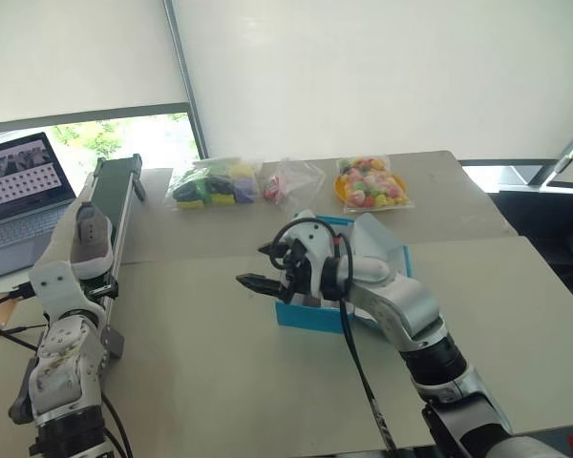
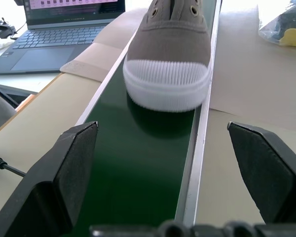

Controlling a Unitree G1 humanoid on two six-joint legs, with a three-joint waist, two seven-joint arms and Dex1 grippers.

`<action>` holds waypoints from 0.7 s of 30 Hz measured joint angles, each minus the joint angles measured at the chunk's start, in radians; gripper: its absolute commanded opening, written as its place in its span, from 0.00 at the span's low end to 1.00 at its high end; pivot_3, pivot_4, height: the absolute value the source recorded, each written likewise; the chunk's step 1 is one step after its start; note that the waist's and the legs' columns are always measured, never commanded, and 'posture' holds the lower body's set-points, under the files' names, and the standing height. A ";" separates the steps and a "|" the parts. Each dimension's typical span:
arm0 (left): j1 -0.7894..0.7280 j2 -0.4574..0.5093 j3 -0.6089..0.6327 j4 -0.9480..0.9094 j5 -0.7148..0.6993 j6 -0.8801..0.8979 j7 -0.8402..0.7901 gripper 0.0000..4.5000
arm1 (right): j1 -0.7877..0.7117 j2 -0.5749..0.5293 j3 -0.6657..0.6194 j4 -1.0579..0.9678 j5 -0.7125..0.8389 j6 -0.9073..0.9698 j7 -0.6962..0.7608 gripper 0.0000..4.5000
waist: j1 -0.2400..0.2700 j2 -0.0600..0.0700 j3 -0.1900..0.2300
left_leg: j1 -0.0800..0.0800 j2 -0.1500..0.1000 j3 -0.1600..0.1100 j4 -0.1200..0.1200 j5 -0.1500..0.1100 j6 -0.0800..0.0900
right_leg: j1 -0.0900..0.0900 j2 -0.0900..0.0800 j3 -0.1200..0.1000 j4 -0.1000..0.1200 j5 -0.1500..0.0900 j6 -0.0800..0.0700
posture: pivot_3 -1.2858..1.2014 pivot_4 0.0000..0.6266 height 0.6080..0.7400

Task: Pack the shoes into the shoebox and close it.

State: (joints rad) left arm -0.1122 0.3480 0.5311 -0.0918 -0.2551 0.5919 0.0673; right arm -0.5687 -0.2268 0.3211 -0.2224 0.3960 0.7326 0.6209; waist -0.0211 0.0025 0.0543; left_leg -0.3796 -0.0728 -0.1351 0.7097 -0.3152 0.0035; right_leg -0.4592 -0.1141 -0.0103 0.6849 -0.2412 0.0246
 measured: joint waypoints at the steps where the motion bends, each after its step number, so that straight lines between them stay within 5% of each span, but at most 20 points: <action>1: 0.000 0.000 0.001 0.000 0.000 0.002 0.002 1.00 | 0.000 0.004 -0.003 -0.008 0.002 0.002 -0.002 0.95 | 0.000 0.000 0.000 | 0.000 0.000 0.000 0.000 0.000 0.000 | 0.000 0.000 0.000 0.000 0.000 0.000 | 0.52 0.24 0.24; 19: -0.074 -0.055 0.135 0.026 -0.124 0.146 0.078 1.00 | -0.017 0.035 -0.080 -0.035 0.059 0.076 -0.034 0.95 | 0.004 0.000 0.000 | 0.002 0.001 -0.001 -0.002 0.001 -0.002 | 0.001 0.001 -0.001 0.001 0.000 0.000 | 0.52 0.24 0.24; 21: -0.076 -0.057 0.141 0.026 -0.135 0.148 0.080 0.84 | -0.021 0.037 -0.094 -0.037 0.060 0.081 -0.036 1.00 | 0.005 0.000 0.000 | 0.003 0.001 -0.001 -0.004 0.002 -0.003 | 0.001 0.001 -0.001 0.001 0.000 0.000 | 0.52 0.24 0.24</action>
State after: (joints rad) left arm -0.1882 0.2915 0.6726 -0.0657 -0.3899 0.7402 0.1475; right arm -0.5895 -0.1899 0.2270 -0.2592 0.4561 0.8133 0.5846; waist -0.0162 0.0025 0.0542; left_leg -0.3766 -0.0718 -0.1362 0.7061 -0.3136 0.0008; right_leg -0.4582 -0.1133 -0.0110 0.6858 -0.2413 0.0246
